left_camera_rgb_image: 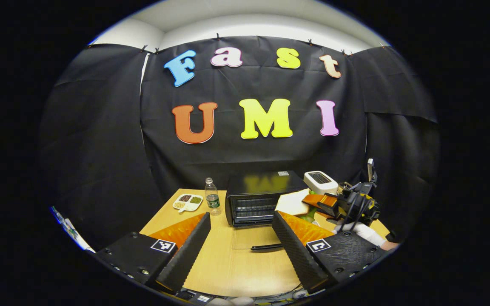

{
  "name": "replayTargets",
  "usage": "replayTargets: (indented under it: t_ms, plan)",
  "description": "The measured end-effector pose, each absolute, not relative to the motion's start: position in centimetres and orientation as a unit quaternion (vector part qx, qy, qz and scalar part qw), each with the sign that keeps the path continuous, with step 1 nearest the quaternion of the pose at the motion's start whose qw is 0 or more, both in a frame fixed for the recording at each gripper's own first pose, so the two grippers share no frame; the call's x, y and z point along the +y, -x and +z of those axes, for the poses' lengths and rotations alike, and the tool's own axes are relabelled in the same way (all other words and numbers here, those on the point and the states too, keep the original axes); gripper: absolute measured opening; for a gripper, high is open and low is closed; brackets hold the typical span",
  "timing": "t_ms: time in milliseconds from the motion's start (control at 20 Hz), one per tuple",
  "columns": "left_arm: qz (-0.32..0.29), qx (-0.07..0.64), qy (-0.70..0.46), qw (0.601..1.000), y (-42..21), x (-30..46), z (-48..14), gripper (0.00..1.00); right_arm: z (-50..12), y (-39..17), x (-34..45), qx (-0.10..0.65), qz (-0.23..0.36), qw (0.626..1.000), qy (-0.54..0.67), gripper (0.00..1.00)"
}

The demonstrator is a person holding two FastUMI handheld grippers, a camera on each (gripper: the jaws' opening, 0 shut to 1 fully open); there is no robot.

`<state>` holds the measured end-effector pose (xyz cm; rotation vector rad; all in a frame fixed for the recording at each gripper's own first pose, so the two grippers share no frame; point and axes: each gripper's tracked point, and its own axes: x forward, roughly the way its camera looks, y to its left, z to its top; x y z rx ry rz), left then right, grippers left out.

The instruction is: Open the electric oven with the left hand, put the food in, and close the electric oven.

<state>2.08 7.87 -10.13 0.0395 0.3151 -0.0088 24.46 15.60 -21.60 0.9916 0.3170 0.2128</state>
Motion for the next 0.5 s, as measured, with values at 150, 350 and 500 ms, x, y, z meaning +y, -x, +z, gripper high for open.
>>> replayTargets:
  t_ms: [150, 350, 500]
  plan:
    - [-0.021, 0.167, -0.025, 0.985, -1.3, 9.1, -10.5, 0.96, -23.4, -26.1, 18.6, 0.138, 0.072, 0.838, -0.523, 0.40]
    - [-0.045, 0.166, -0.042, 0.984, -1.0, 9.5, -10.3, 0.96, -26.1, -29.1, 20.7, 0.114, 0.021, 0.816, -0.567, 0.40]
    - [-0.051, 0.161, -0.052, 0.984, -1.1, 9.9, -10.6, 0.96, -27.4, -31.8, 21.7, 0.099, -0.007, 0.800, -0.592, 0.40]
